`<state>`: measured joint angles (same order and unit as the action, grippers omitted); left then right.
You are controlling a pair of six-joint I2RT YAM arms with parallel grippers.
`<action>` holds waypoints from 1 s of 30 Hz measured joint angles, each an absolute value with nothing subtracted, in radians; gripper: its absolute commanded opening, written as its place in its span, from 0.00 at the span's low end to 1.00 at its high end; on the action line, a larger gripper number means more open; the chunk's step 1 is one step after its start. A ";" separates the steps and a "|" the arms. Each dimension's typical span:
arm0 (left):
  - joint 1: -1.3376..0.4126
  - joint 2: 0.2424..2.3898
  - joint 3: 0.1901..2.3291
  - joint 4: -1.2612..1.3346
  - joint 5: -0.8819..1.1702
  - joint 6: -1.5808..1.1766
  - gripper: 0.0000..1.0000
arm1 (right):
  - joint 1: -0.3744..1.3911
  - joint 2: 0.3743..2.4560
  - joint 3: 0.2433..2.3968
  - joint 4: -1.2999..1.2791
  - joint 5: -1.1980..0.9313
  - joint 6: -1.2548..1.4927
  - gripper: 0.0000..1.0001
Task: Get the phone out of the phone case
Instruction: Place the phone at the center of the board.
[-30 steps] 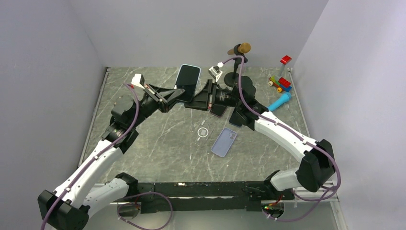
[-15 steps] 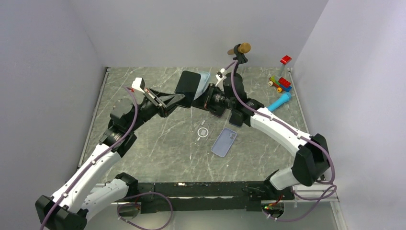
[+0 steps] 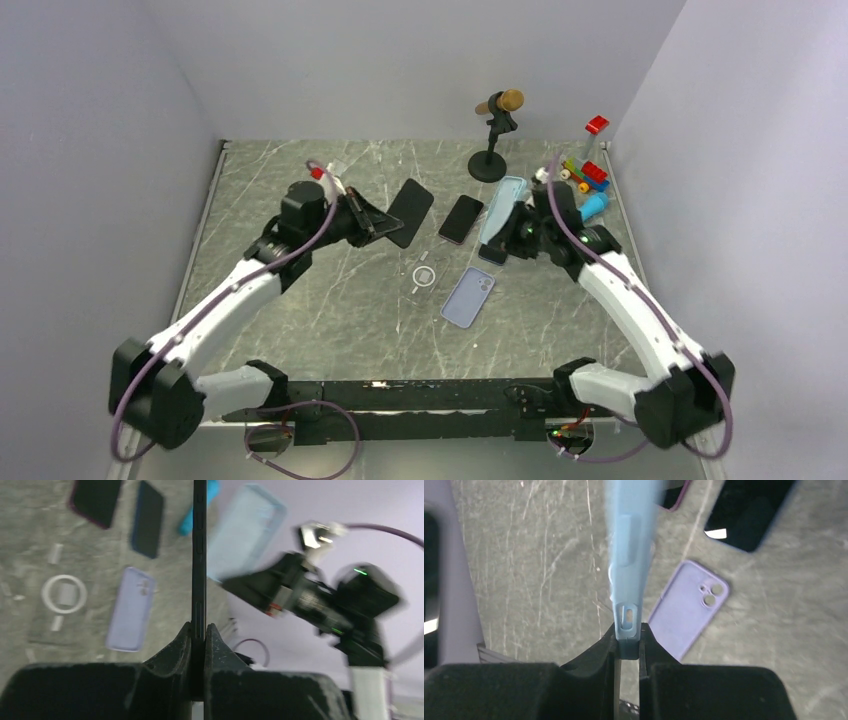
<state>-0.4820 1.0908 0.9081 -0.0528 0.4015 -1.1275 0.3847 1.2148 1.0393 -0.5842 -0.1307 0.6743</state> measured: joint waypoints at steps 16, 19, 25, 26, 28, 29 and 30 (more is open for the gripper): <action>-0.326 2.020 1.256 0.184 0.616 -0.920 0.00 | 0.276 0.949 0.958 -0.796 -0.252 0.630 0.00; -0.312 2.138 1.329 0.248 0.640 -0.946 0.00 | 0.270 0.964 0.958 -0.797 -0.278 0.636 0.00; -0.309 2.265 1.416 0.376 0.648 -1.030 0.06 | 0.262 0.995 0.950 -0.792 -0.310 0.649 0.00; -0.309 2.272 1.416 0.393 0.647 -1.046 0.06 | 0.262 1.004 0.949 -0.791 -0.315 0.651 0.00; -0.309 2.287 1.415 0.432 0.636 -1.084 0.09 | 0.261 1.023 0.949 -0.785 -0.322 0.652 0.00; -0.309 2.291 1.414 0.447 0.630 -1.098 0.11 | 0.261 1.035 0.949 -0.778 -0.327 0.655 0.00; -0.309 2.298 1.410 0.465 0.628 -1.115 0.12 | 0.261 1.051 0.949 -0.768 -0.336 0.657 0.00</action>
<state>-0.3088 2.2978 1.4101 0.4648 0.6277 -1.1152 0.2611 1.0508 0.9485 -0.7681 -0.3363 0.6567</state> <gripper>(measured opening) 0.090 0.144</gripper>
